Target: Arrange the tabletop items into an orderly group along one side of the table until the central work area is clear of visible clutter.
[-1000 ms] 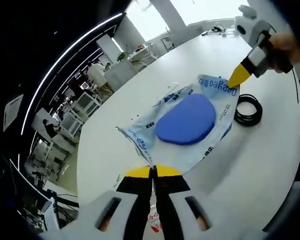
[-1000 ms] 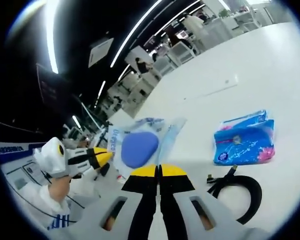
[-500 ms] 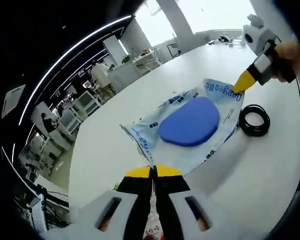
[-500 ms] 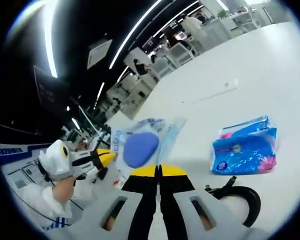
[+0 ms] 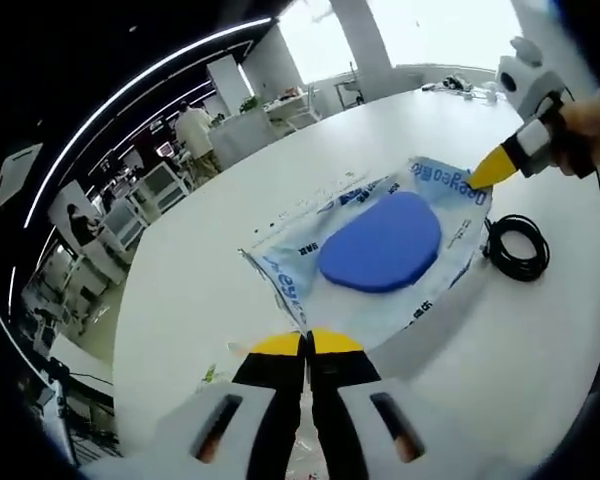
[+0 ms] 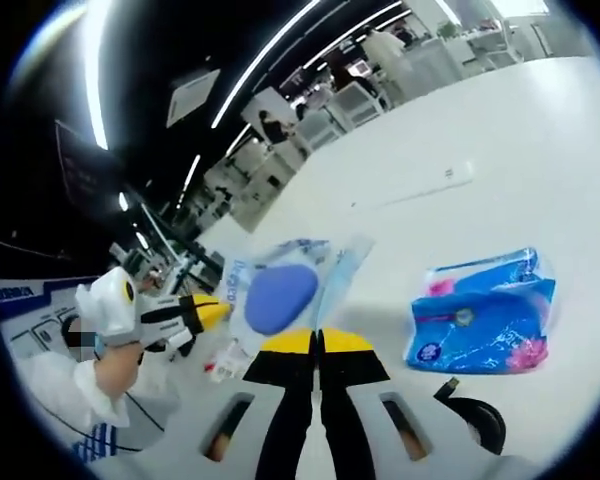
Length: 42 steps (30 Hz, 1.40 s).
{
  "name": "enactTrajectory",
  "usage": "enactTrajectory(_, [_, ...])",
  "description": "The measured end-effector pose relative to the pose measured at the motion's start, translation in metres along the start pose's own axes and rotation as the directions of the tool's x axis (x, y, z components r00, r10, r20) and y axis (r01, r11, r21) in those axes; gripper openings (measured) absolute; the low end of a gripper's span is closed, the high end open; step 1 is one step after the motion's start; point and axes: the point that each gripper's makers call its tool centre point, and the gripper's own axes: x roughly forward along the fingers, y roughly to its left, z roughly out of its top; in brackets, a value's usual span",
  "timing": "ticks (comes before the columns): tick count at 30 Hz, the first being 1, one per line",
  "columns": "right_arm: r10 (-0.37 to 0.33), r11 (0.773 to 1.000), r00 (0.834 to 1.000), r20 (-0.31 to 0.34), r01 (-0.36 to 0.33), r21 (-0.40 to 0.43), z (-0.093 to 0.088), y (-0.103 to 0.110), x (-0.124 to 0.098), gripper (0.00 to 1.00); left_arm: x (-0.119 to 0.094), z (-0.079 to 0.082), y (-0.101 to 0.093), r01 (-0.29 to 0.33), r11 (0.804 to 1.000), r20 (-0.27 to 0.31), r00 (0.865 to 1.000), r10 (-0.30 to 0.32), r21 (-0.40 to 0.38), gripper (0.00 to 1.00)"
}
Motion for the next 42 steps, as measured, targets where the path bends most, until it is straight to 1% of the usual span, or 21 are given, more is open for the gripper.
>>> enactTrajectory(3, [-0.03,0.999,0.999,-0.021,0.029,-0.041,-0.005,-0.01,0.007,0.0,0.009,-0.004,-0.002,0.016,1.0,-0.019,1.0,-0.016,-0.002,0.0])
enactTrajectory(4, [-0.035,0.999,0.999,-0.027,0.033,-0.042,-0.006,-0.011,0.009,0.0,0.013,-0.005,-0.002,0.022,1.0,-0.026,0.999,-0.022,-0.008,0.0])
enactTrajectory(8, [-0.048,0.998,0.998,-0.035,0.046,-0.051,-0.009,-0.019,0.014,0.0,0.024,-0.009,-0.002,0.038,0.999,-0.044,0.998,-0.039,-0.029,0.0])
enactTrajectory(10, [-0.061,0.995,0.997,-0.043,0.057,-0.081,-0.011,-0.022,0.017,0.0,0.031,-0.014,-0.004,0.05,0.998,-0.06,0.997,-0.053,-0.036,0.0])
enactTrajectory(17, [-0.088,0.989,0.993,-0.08,0.078,-0.127,-0.019,-0.032,0.027,0.0,0.046,-0.025,-0.008,0.067,0.997,-0.095,0.993,-0.071,-0.048,0.0])
enactTrajectory(20, [-0.09,0.988,0.992,-0.087,0.078,-0.133,-0.019,-0.035,0.03,0.0,0.049,-0.027,-0.007,0.066,0.996,-0.1,0.992,-0.071,-0.06,0.0])
enactTrajectory(23, [-0.106,0.985,0.989,-0.105,0.09,-0.146,-0.022,-0.04,0.032,0.0,0.053,-0.028,-0.009,0.072,0.994,-0.101,0.992,-0.08,-0.078,0.0])
enactTrajectory(27, [-0.102,0.975,0.991,-0.092,0.081,-0.205,-0.023,-0.041,0.035,0.0,0.059,-0.036,-0.013,0.079,0.993,-0.124,0.988,-0.089,-0.087,0.0])
enactTrajectory(28, [-0.103,0.975,0.99,-0.094,0.082,-0.207,-0.023,-0.042,0.035,0.0,0.059,-0.038,-0.014,0.08,0.993,-0.128,0.988,-0.092,-0.091,0.0])
enactTrajectory(30, [-0.111,0.976,0.987,-0.118,0.086,-0.202,-0.028,-0.044,0.036,0.0,0.061,-0.041,-0.016,0.087,0.991,-0.137,0.986,-0.1,-0.097,0.0])
enactTrajectory(32, [-0.117,0.972,0.986,-0.118,0.09,-0.216,-0.03,-0.045,0.036,0.0,0.062,-0.045,-0.018,0.092,0.991,-0.142,0.984,-0.105,-0.092,0.0])
enactTrajectory(37, [-0.127,0.971,0.985,-0.117,0.099,-0.219,-0.03,-0.048,0.037,0.0,0.062,-0.044,-0.017,0.088,0.989,-0.135,0.985,-0.104,-0.117,0.0])
enactTrajectory(42, [-0.133,0.968,0.983,-0.128,0.101,-0.23,-0.031,-0.05,0.038,0.0,0.063,-0.044,-0.016,0.086,0.989,-0.138,0.985,-0.102,-0.12,0.0])
